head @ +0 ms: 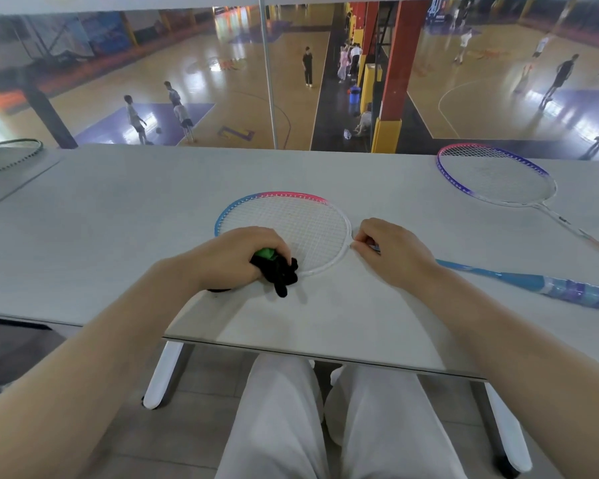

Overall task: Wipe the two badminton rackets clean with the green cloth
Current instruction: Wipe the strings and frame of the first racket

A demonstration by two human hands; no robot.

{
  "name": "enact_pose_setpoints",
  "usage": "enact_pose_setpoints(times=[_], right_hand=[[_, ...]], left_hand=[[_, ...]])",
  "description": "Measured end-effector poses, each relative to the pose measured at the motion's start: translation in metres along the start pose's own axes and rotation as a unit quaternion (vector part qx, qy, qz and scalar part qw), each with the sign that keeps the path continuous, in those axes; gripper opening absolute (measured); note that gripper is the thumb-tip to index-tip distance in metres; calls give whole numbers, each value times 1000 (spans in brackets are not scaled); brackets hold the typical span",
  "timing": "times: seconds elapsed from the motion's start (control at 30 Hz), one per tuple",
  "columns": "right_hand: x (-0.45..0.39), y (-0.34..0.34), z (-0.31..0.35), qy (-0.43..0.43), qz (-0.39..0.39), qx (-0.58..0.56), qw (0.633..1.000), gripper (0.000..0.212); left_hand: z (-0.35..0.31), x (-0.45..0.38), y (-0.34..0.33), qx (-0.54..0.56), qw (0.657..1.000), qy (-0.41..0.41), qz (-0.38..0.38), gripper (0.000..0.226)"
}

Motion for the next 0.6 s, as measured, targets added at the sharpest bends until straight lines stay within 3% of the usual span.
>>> enact_pose_setpoints(times=[0.2,0.37,0.6], right_hand=[[0,1,1,9,-2,0,1000,14],[0,0,1,20,-12,3,1000,14],[-2,-2,-2,42,-22,-5,999,13]], left_hand=[[5,-19,-3,-46,999,-12,-20,48],[9,-55,-1,-84,992,-20,-92,40],[12,-114,-1,-122,984,15,-129,37]])
Point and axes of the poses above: each hand's wrist, its own x-axis away from the middle knuckle, its own y-axis out of the back of the hand, z = x × y, the point moved 7 cm from there along -x, towards the middle knuckle, and after that the axes turned 9 degrees about -z, right-handed, at the moved point
